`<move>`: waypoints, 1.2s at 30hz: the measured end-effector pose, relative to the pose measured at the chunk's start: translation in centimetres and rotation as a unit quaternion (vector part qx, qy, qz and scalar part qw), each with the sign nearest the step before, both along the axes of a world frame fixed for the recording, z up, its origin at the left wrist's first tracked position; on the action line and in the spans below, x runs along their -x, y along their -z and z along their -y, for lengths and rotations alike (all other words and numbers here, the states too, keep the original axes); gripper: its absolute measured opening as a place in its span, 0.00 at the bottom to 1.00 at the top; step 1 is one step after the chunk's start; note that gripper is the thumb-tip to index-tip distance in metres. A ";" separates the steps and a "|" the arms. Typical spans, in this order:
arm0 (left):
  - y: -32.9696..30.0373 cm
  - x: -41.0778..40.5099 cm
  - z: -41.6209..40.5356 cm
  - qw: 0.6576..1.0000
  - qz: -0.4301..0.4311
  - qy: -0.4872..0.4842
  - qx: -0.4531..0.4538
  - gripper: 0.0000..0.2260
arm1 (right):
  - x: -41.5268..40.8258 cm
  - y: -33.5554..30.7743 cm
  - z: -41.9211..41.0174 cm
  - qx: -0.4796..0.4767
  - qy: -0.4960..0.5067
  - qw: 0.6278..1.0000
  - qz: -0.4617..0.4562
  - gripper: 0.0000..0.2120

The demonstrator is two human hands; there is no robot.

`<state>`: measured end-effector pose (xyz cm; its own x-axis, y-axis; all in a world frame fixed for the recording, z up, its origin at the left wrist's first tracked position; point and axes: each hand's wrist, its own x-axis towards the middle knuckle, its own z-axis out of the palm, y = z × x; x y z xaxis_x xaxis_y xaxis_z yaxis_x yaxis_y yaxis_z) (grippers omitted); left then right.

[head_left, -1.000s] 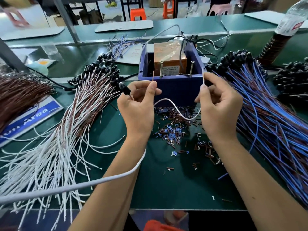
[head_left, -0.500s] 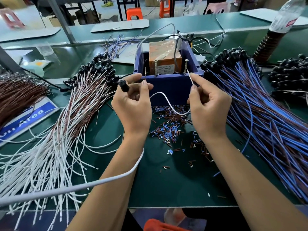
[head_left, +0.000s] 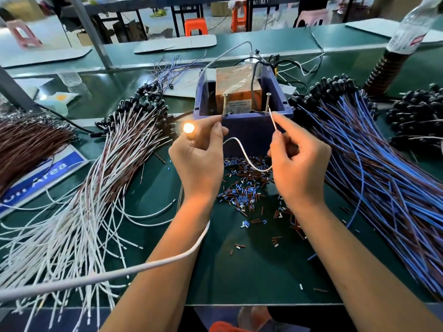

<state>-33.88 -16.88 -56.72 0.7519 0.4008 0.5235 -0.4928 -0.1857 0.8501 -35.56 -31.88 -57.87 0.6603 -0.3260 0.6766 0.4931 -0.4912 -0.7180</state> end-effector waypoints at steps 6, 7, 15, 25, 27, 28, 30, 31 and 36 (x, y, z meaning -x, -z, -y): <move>0.0 -0.2 0.0 1.000 0.000 0.005 0.013 0.05 | -0.2 0.1 0.0 -0.018 -0.004 1.000 -0.010 0.15; 0.1 -0.2 0.1 1.000 0.001 0.008 0.019 0.05 | -0.2 0.1 0.1 -0.006 -0.007 1.000 -0.008 0.15; -0.1 -0.1 0.0 0.999 -0.015 0.013 0.038 0.05 | 0.4 0.1 1.4 -0.027 -0.018 0.999 -0.023 0.15; -0.4 0.9 0.3 0.979 -0.023 0.176 0.101 0.05 | 0.5 -0.7 1.8 -0.072 0.003 0.997 -0.001 0.18; -0.8 1.6 1.2 0.970 -0.042 0.222 0.093 0.06 | 0.5 -1.4 2.7 -0.166 -0.009 0.986 -0.024 0.17; -1.0 1.8 1.7 0.968 -0.056 0.231 0.078 0.06 | 0.4 -1.8 3.4 -0.224 -0.011 0.974 -0.044 0.17; -2.0 2.1 3.4 0.968 -0.082 0.236 0.019 0.06 | 0.5 -2.9 5.8 -0.320 -0.001 0.945 -0.074 0.15; -2.6 2.1 4.2 0.966 -0.087 0.242 -0.011 0.06 | 0.7 -3.5 7.1 -0.350 0.003 0.933 -0.077 0.14; -7.4 1.1 11.4 0.919 -0.122 0.374 0.030 0.11 | 2.9 -7.8 15.2 -0.413 0.133 0.901 -0.005 0.09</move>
